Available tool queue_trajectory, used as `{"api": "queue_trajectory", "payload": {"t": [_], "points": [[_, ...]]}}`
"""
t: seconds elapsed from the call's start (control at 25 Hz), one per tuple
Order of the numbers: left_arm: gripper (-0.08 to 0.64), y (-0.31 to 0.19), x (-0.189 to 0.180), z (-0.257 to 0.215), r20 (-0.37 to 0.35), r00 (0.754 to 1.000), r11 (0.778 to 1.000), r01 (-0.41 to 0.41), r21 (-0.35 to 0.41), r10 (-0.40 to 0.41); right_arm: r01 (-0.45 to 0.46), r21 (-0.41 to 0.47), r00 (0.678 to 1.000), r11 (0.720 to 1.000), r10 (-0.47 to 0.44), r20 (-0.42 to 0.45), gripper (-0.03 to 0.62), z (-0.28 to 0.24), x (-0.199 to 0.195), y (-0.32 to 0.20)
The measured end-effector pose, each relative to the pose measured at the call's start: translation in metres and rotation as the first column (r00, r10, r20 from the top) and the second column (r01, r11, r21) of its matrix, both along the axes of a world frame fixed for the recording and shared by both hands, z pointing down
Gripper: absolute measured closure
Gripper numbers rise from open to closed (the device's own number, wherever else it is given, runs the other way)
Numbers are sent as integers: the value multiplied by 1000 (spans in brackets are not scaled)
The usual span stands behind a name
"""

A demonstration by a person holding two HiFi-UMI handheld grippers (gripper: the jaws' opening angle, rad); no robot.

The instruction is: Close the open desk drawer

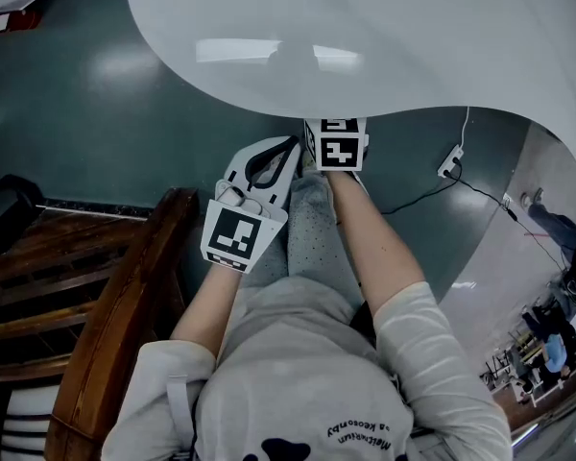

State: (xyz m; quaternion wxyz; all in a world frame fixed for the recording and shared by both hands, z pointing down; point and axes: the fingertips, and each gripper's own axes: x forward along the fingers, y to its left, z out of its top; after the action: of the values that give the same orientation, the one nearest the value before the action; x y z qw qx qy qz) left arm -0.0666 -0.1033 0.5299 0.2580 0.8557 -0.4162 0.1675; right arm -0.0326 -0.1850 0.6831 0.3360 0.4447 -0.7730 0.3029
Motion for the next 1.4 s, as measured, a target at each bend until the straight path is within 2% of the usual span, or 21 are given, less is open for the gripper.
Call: {"api": "queue_trajectory", "payload": {"t": [0.4, 0.56, 0.68, 0.96, 1.0, 1.12, 1.28, 1.4], "points": [[551, 1, -8, 4, 2, 1000, 1000, 15, -7, -15, 5, 41, 1000, 999, -5, 1, 479, -1, -4, -15], [551, 1, -10, 3, -4, 1000, 1000, 19, -6, -19, 5, 71, 999, 997, -7, 34, 476, -6, -9, -18], [551, 0, -8, 0, -7, 1000, 1000, 20, -2, -20, 12, 58, 999, 998, -14, 35, 417, -4, -6, -10], [551, 5, -1, -7, -14, 1000, 1000, 14, 12, -13, 5, 83, 1000, 997, -8, 31, 419, -15, 0, 13], [551, 5, -1, -9, -15, 1000, 1000, 12, 14, -12, 0, 86, 1000, 996, -3, 31, 428, -18, 1, 16], [551, 7, 4, -16, -10, 1000, 1000, 6, 27, -5, -13, 98, 1000, 995, 11, 27, 517, -31, 7, 26], [551, 11, 13, -30, -15, 1000, 999, 7, 45, -7, -13, 128, 999, 992, 9, 37, 561, -57, 19, 43], [551, 15, 20, -42, -19, 1000, 998, 8, 64, -6, -45, 122, 997, 992, 37, 73, 575, -73, 30, 54]]}}
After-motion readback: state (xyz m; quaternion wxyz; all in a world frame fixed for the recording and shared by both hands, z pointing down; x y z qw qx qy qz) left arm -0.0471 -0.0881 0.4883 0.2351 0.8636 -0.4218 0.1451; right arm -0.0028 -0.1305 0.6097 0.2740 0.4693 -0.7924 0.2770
